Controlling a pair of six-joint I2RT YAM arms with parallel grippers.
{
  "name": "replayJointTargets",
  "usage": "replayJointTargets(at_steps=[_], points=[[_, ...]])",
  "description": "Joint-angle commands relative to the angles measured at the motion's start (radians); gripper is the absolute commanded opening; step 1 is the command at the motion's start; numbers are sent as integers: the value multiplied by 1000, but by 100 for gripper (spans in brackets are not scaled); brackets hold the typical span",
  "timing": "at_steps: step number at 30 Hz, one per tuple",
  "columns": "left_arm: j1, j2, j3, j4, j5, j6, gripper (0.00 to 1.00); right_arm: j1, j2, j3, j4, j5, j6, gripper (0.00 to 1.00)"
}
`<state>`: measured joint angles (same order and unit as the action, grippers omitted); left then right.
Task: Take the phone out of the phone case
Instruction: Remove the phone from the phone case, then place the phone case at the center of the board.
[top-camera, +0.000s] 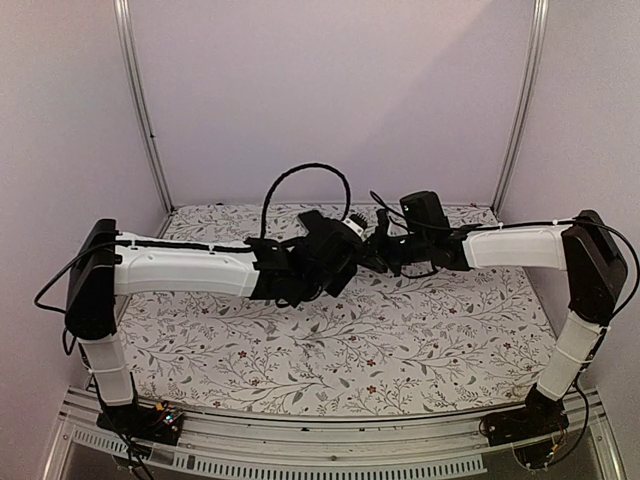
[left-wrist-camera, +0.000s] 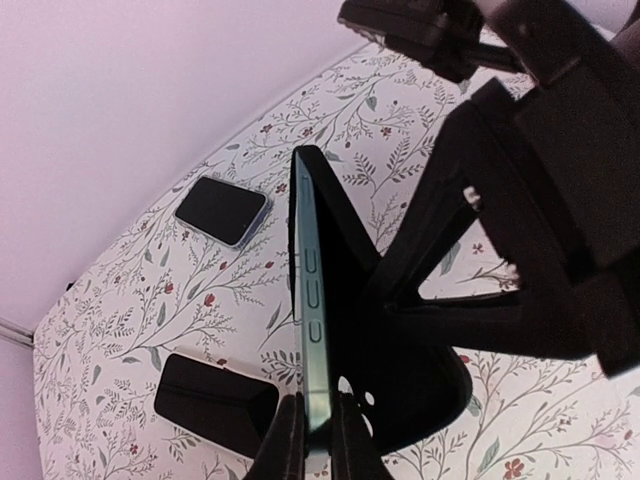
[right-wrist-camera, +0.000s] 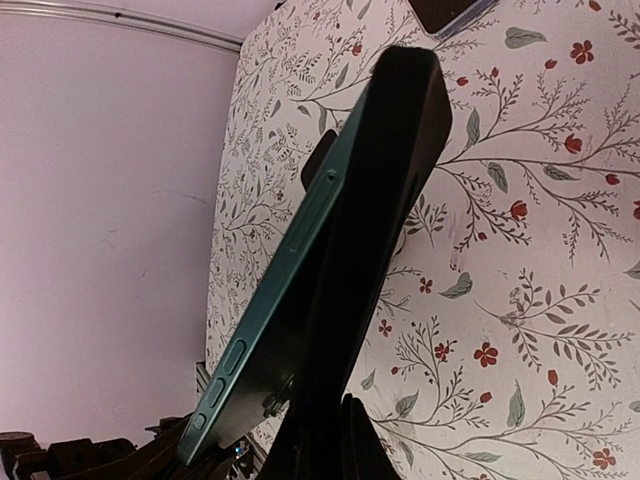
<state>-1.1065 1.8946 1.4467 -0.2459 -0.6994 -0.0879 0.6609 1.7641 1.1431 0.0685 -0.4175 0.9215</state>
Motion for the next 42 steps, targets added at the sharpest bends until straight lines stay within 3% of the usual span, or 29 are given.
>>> replayJointTargets(at_steps=[1,20,32,42], points=[[20,-83,-10,68,34,-60,0,7,-18,9,16,43,-52,0],[71,-190,-66,77,93,-141,0,-23,-22,-16,-20,77,-111,0],[141,-262,-163,77,16,-208,0,-163,-49,-133,-24,41,-211,0],[299,-297,-242,40,33,-298,0,-300,5,-154,-49,-2,-315,0]])
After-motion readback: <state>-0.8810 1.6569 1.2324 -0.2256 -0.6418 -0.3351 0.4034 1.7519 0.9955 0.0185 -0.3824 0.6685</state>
